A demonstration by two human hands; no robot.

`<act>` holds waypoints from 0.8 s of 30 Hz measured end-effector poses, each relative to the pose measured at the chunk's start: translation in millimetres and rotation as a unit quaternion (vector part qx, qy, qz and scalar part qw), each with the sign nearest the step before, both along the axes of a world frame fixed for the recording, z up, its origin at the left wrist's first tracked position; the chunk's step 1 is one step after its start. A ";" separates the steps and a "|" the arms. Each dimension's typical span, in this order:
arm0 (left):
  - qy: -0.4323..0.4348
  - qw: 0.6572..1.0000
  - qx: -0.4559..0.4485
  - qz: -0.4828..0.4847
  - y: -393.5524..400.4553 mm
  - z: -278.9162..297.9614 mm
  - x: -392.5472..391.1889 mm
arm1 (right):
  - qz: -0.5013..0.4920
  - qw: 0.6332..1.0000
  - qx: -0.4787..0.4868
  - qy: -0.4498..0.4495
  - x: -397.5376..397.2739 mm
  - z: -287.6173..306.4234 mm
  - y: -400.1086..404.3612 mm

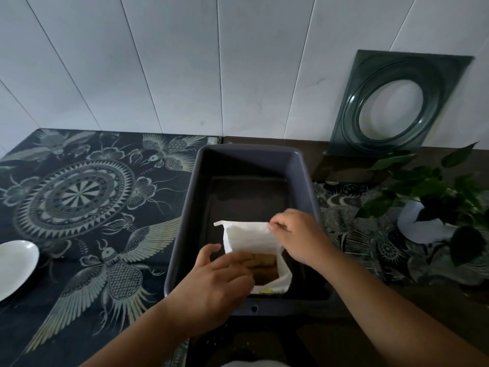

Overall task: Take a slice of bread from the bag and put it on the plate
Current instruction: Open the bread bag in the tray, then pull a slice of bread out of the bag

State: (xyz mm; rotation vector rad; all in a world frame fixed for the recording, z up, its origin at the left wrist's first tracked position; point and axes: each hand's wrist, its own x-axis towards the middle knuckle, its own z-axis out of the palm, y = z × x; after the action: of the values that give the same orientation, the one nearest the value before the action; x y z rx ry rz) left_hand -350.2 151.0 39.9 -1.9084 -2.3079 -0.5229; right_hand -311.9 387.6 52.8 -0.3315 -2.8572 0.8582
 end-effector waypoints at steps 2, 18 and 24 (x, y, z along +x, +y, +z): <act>0.029 0.997 -0.060 -0.024 -1.5 7.1 -1.0 | 0.006 0.991 0.125 0.037 -7.1 7.0 -0.9; 0.133 0.926 -0.342 -0.090 28.6 53.2 -49.1 | 0.397 0.818 0.391 -0.145 18.9 42.8 -6.0; 0.191 0.897 -0.392 -0.077 -1.7 45.9 -53.9 | 0.379 0.812 0.362 -0.258 36.6 50.0 14.9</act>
State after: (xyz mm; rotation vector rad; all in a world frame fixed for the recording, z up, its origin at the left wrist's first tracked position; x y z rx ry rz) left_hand -404.1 149.3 85.8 -2.2122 -2.2662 0.8511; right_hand -275.3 402.5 102.8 0.8405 -3.5365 -0.4315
